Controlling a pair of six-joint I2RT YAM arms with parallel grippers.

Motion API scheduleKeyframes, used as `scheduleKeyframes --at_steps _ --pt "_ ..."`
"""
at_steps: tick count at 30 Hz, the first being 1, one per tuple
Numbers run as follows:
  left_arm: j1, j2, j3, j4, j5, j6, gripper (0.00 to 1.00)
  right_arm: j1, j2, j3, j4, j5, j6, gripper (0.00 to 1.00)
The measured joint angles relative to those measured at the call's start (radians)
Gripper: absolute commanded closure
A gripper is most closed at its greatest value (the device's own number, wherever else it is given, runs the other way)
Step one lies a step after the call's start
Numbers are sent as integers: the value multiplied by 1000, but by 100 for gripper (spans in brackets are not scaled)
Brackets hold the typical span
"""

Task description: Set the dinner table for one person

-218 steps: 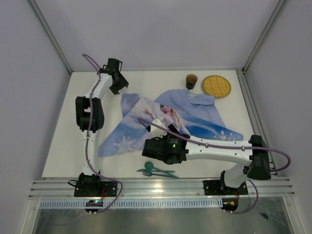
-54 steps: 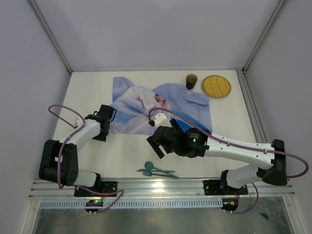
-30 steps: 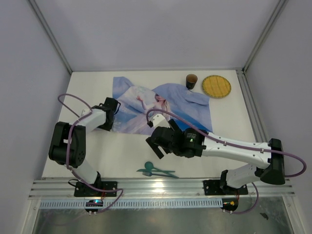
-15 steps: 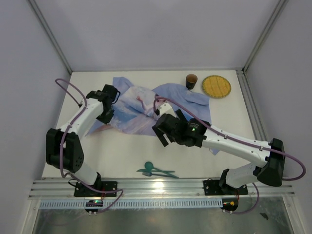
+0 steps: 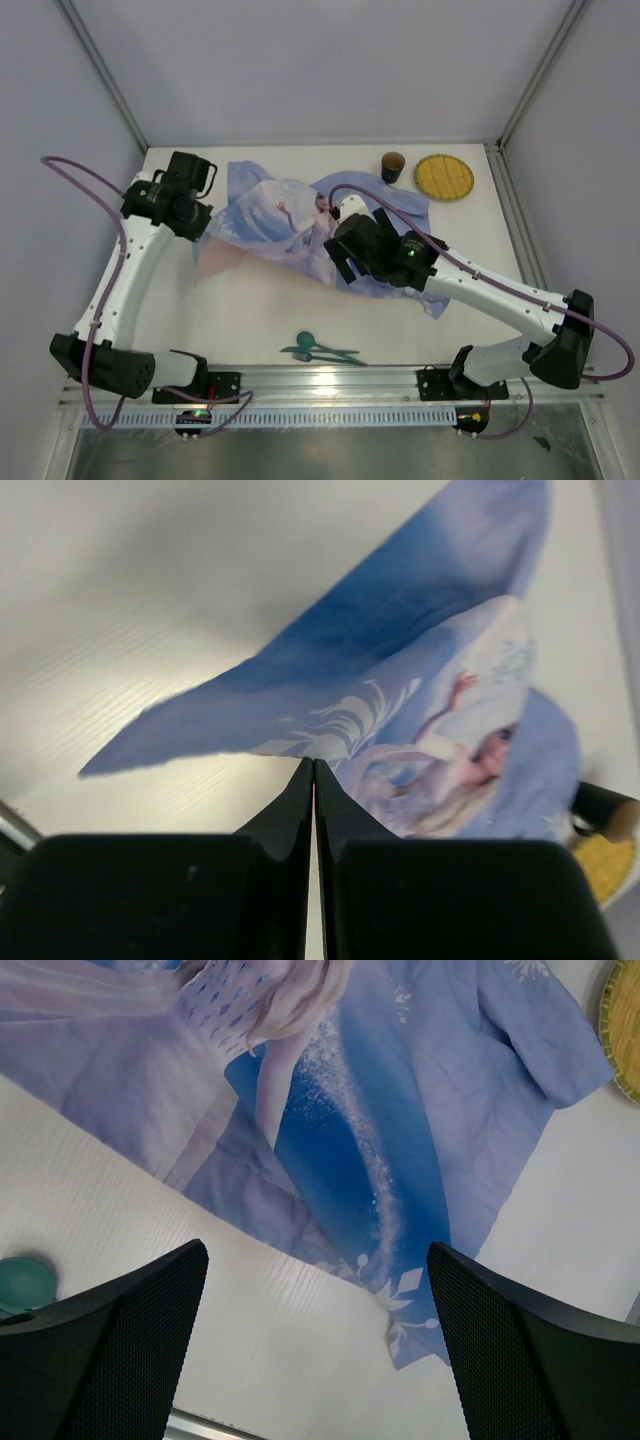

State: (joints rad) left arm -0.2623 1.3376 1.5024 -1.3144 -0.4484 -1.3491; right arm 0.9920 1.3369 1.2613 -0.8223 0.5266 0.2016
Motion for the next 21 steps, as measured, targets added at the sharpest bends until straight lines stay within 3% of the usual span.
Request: scheduleKeyframes --at_steps 6,16,21 --pt "0 -8 242 -9 -14 55 100 -2 25 32 17 -18 -32 5" --pt "0 -13 150 -34 -31 105 100 -21 58 56 38 -72 -64 5" --pt "0 10 286 -49 -64 126 100 -21 61 56 47 -78 -64 5"
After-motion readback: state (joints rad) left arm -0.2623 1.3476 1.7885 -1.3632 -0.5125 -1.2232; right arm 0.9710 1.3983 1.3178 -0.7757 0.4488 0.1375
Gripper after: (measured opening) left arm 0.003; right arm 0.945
